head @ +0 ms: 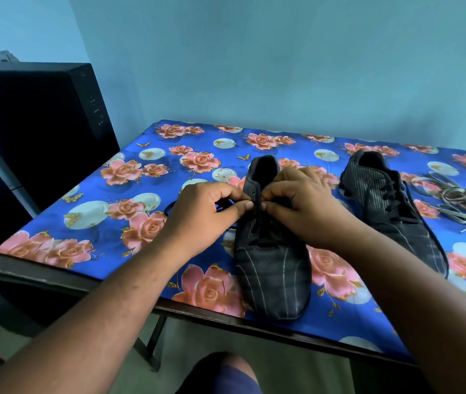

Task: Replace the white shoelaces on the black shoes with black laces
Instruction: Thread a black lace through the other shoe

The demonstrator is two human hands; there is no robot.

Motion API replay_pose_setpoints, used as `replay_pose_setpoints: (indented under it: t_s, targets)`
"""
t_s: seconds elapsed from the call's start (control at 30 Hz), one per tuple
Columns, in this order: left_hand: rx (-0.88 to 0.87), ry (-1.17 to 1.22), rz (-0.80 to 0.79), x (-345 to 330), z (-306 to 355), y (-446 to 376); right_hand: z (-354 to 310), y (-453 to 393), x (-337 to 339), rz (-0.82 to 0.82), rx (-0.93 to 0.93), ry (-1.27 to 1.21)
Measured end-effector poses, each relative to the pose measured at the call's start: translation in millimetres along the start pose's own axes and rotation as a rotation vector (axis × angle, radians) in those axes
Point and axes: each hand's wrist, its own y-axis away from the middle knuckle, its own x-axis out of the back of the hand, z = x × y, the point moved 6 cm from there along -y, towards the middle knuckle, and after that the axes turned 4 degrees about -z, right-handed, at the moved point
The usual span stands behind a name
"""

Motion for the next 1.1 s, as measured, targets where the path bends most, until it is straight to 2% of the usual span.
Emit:
replay_pose_setpoints:
  t_s: [0.1,0.27,0.37,0.47,0.6,0.73,0.83,1.0,1.1]
  targets:
    - [0.031,0.022,0.012,-3,1,0,0,2,-2,-0.030,-0.007,0.052]
    - [0.279,0.233,-0.077,-14,-12,-2,-1,0,-5,-0.048,-0.021,0.069]
    - [0.330,0.243,-0.118,-16,-15,-4,-1,1,-5,-0.008,-0.011,0.026]
    - [0.272,0.215,-0.132,-14,-12,-3,2,4,-2,0.029,-0.003,-0.073]
    - [0.046,0.057,-0.026,-6,-1,-2,1,6,1,0.106,-0.001,-0.103]
    - [-0.004,0.014,0.032,-5,1,-1,2,6,0,0.095,-0.028,-0.064]
    - [0.131,0.030,-0.033,-13,-2,-3,3,1,-1,0.005,-0.053,0.010]
    - [0.430,0.244,-0.109,-24,-19,-9,-1,-10,-2,-0.111,-0.065,0.052]
    - [0.480,0.322,-0.173,-23,-23,-12,-2,-12,-7,-0.132,-0.007,0.105]
